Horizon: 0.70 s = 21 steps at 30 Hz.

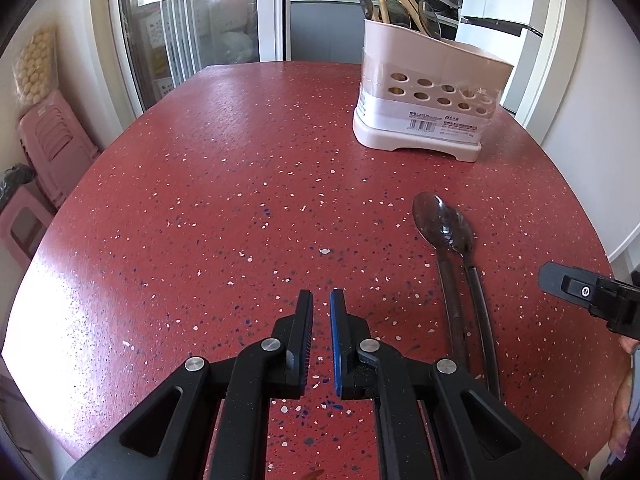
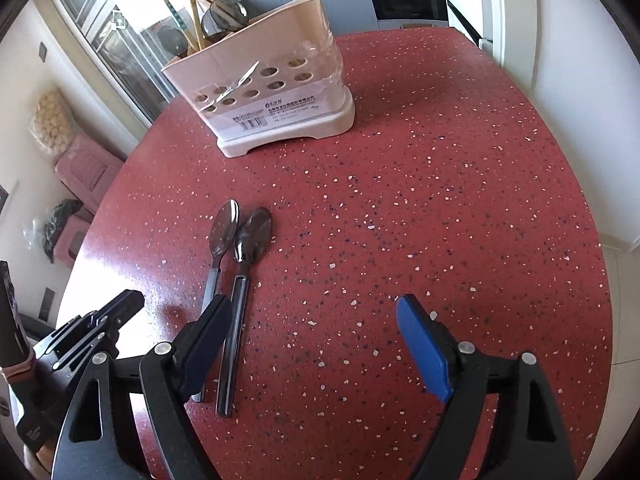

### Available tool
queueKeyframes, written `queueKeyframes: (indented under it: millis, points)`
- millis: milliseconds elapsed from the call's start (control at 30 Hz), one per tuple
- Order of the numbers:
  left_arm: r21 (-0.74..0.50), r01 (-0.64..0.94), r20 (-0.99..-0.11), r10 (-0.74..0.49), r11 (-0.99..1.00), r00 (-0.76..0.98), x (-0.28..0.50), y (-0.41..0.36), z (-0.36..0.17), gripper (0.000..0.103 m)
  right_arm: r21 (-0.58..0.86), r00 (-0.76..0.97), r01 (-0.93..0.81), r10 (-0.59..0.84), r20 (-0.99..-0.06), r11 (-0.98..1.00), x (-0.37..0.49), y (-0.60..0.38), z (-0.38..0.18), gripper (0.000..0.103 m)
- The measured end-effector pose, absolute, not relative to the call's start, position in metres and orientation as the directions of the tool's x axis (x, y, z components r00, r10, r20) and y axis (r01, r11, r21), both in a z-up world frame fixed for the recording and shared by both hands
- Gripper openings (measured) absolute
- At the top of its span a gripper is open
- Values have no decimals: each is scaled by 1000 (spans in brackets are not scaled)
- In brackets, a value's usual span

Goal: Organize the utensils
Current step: 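Close the right tool on a dark spoon while the left tool reaches toward another spoon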

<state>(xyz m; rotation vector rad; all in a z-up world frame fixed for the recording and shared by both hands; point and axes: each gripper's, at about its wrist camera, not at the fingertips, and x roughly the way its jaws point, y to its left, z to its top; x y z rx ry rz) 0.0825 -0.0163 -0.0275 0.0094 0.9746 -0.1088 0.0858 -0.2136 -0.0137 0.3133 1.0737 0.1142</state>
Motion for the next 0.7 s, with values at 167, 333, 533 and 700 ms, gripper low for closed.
queueKeyframes:
  millis: [167, 333, 533, 700]
  points:
    - [-44, 76, -808, -80, 996, 583, 82, -13, -27, 103, 310, 487, 67, 240, -839, 948, 84, -212, -13, 103]
    - [-29, 78, -805, -70, 997, 590, 89, -14, -33, 103, 286, 497, 71, 215, -841, 956, 85, -209, -11, 103]
    - [-12, 65, -809, -47, 998, 586, 98, -10, -41, 103, 228, 424, 51, 185, -886, 972, 93, -199, -16, 103]
    - [-11, 38, -811, -31, 999, 584, 100, 0, -42, 103, 182, 377, 39, 154, -913, 983, 100, -183, -23, 103]
